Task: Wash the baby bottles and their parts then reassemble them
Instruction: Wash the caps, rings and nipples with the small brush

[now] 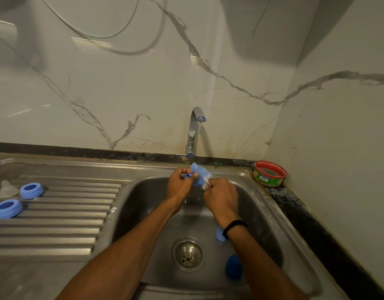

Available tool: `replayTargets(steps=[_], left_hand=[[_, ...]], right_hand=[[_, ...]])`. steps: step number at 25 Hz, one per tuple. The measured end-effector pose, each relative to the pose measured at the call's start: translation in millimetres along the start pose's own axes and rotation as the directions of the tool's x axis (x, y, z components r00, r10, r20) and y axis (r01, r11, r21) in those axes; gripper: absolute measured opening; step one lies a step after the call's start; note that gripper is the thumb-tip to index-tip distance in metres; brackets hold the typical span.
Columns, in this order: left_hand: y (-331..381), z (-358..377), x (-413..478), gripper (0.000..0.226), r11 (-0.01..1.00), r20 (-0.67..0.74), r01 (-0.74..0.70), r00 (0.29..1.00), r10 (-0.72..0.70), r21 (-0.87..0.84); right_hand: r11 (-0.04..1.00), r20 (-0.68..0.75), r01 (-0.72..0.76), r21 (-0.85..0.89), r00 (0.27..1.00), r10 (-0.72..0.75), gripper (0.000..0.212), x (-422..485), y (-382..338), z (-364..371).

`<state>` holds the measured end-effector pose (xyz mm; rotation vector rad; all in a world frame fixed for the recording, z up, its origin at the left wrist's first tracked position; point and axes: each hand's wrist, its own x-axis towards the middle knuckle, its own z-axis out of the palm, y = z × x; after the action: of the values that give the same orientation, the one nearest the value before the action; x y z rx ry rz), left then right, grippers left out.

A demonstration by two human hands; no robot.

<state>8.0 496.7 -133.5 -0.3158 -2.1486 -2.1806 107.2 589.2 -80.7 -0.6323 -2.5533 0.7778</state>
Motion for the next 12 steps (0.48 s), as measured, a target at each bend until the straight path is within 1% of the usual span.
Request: replayTargets(steps=[2, 4, 5, 7, 10, 12], left_hand=[[-1.0, 0.8, -0.2, 0.025, 1.000, 0.010, 0.005, 1.000, -0.005, 0.004], [-2.5, 0.2, -0.4, 0.035, 0.998, -0.005, 0.043, 0.999, -0.043, 0.043], [-3.5, -0.9, 0.2, 0.035, 0.998, -0.014, 0.038, 0.999, -0.037, 0.059], [-2.9, -1.9, 1.2, 0.031, 0.995, -0.011, -0.006, 1.000, 0.007, 0.101], [-0.6, -2.6, -2.4, 0.040, 0.994, 0.003, -0.032, 0.999, 0.032, 0.103], [0.7, -2.3, -3.5, 0.047, 0.994, 0.006, -0.047, 0.999, 0.046, 0.094]], right_hand=[[1.000, -0.016, -0.017, 0.000, 1.000, 0.017, 0.022, 3.8, 3.0, -0.3], [1.000, 0.011, -0.018, 0.005, 1.000, 0.017, 0.022, 2.4, 3.3, 1.6], [1.000, 0.026, -0.012, -0.003, 1.000, 0.012, 0.021, 0.3, 0.7, 2.7], [1.000, 0.001, -0.006, 0.006, 1.000, 0.006, 0.020, 1.9, -0.7, 4.7], [1.000, 0.012, 0.006, -0.011, 1.000, -0.006, 0.020, -0.3, 0.4, 4.0], [1.000, 0.003, -0.012, -0.004, 1.000, 0.012, 0.022, 1.8, 1.3, 3.5]])
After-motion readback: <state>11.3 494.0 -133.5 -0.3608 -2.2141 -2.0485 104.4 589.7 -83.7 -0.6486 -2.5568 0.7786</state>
